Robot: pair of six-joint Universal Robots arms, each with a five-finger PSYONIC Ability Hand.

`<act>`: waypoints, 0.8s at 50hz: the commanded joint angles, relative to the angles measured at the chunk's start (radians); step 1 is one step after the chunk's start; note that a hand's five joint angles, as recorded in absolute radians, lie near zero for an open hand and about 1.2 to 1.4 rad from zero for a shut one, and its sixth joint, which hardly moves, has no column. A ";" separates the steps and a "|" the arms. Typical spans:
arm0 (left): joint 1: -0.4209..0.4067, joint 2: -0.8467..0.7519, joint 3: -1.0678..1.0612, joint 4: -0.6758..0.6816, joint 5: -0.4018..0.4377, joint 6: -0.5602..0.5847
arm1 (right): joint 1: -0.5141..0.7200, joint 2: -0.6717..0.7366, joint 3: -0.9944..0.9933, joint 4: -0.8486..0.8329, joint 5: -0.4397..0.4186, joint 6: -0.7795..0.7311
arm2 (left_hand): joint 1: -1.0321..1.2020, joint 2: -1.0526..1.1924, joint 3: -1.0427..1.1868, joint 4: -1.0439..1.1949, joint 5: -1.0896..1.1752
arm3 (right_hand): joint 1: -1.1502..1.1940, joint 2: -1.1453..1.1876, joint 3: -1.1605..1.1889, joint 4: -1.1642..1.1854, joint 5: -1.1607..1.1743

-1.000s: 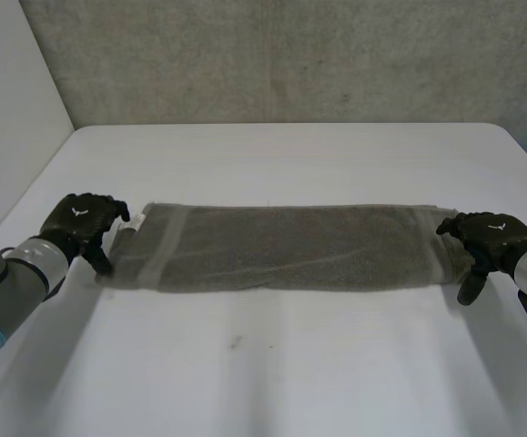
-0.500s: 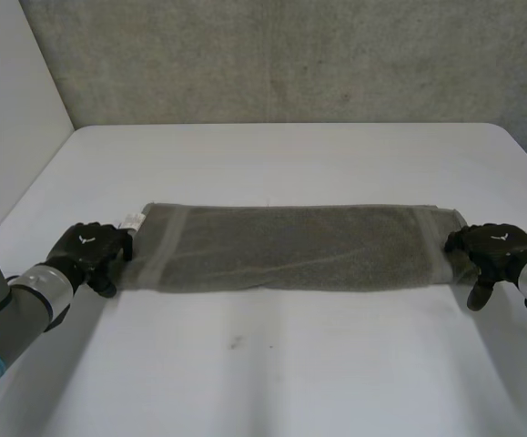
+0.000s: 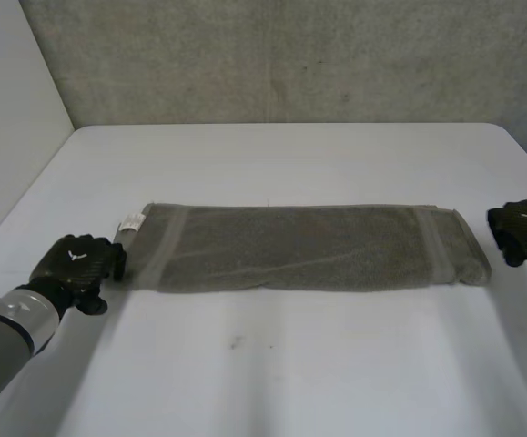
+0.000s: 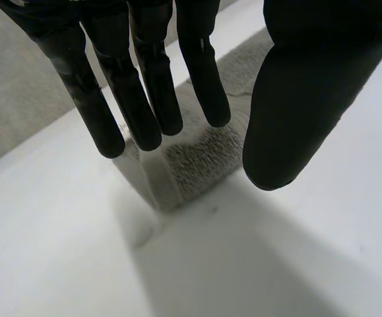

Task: Fold the towel.

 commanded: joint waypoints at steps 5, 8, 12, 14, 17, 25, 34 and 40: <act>0.042 0.072 0.000 0.004 0.005 -0.010 | -0.122 -0.013 0.007 0.083 -0.049 -0.076 | -0.090 -0.092 -0.093 -0.092 -0.093 | -0.905 -0.897 -0.898 -0.903 -0.920; 0.036 0.071 0.005 0.010 0.005 -0.014 | -0.122 -0.026 0.018 0.100 -0.116 0.016 | -0.126 -0.127 -0.128 -0.127 -0.128 | -0.926 -0.918 -0.919 -0.925 -0.941; 0.008 0.066 0.014 0.022 0.005 -0.029 | -0.121 -0.040 0.037 0.100 -0.194 0.092 | -0.310 -0.312 -0.313 -0.312 -0.313 | -0.914 -0.906 -0.908 -0.913 -0.930; -0.004 0.062 0.022 0.030 0.002 -0.039 | -0.116 -0.037 0.044 0.093 -0.244 0.139 | -0.313 -0.315 -0.316 -0.315 -0.316 | -0.909 -0.900 -0.902 -0.907 -0.924; -0.012 0.057 0.022 0.044 0.002 -0.069 | -0.096 -0.025 0.044 0.088 -0.258 0.153 | -0.340 -0.342 -0.342 -0.341 -0.342 | -0.903 -0.895 -0.896 -0.901 -0.918; -0.015 0.052 0.017 0.068 0.000 -0.142 | -0.065 0.024 0.034 0.085 -0.258 0.158 | -0.340 -0.342 -0.342 -0.341 -0.342 | -0.894 -0.886 -0.887 -0.892 -0.909; -0.016 0.051 0.011 0.073 0.002 -0.142 | -0.033 0.090 0.001 0.077 -0.233 0.156 | -0.343 -0.345 -0.345 -0.344 -0.345 | -0.680 -0.671 -0.673 -0.678 -0.695; -0.016 0.051 0.005 0.084 0.000 -0.142 | -0.033 0.109 -0.025 -0.010 -0.085 0.156 | -0.343 -0.345 -0.345 -0.344 -0.345 | 0.056 0.064 0.063 0.057 0.040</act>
